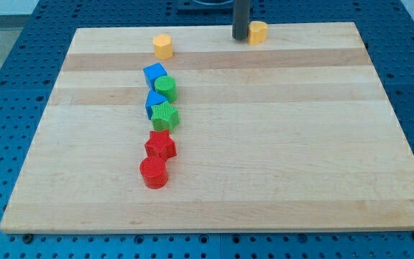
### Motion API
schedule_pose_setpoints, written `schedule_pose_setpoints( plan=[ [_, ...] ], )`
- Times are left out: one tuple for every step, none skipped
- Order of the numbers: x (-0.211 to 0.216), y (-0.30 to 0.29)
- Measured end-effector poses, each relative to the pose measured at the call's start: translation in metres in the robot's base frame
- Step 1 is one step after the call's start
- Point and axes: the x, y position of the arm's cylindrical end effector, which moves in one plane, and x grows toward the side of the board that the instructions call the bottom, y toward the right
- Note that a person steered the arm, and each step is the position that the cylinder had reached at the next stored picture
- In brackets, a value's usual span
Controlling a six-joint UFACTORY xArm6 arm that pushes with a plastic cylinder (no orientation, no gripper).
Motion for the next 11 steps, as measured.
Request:
schedule_pose_setpoints(
  plan=[
    [0.0, 0.017],
    [-0.001, 0.037],
    [-0.004, 0.06],
    [-0.006, 0.099],
    [-0.011, 0.097],
    [-0.032, 0.052],
    [-0.03, 0.007],
    [-0.03, -0.078],
    [-0.03, -0.153],
    [-0.021, -0.172],
    [0.034, -0.172]
  ],
)
